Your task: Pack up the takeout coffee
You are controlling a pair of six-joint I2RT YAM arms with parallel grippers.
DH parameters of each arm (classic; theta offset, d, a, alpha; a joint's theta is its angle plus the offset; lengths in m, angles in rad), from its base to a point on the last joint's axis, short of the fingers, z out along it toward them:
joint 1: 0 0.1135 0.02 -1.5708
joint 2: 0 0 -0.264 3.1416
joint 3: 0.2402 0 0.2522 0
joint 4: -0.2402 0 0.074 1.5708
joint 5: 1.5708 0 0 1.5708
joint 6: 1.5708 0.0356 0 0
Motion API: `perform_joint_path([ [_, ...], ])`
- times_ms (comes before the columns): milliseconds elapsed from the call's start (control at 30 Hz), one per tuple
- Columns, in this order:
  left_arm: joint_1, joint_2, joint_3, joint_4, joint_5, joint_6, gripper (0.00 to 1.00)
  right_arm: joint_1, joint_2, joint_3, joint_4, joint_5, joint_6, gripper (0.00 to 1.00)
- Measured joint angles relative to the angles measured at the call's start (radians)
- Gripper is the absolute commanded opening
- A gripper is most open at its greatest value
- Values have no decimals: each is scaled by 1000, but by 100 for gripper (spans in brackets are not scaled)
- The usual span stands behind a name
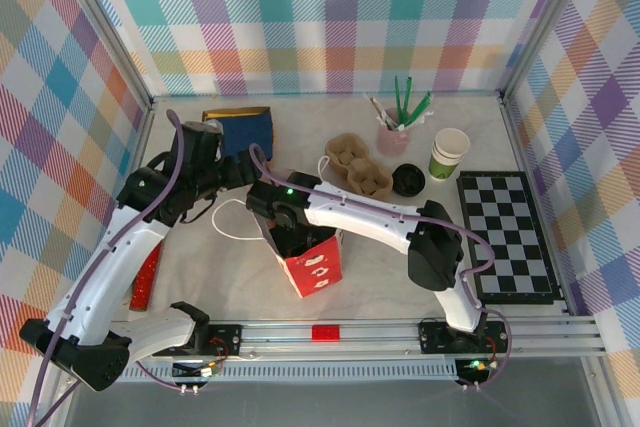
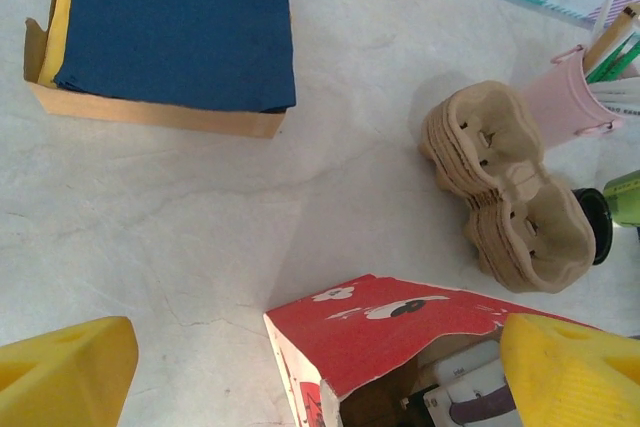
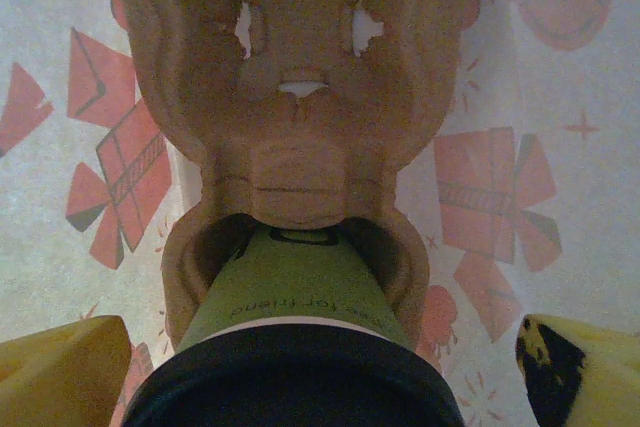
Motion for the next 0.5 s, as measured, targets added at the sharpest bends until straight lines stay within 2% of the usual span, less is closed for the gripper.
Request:
perform_joint_path([
  [500, -1, 30, 47, -30, 12, 5, 100, 3, -100, 93, -21, 28, -29, 99],
])
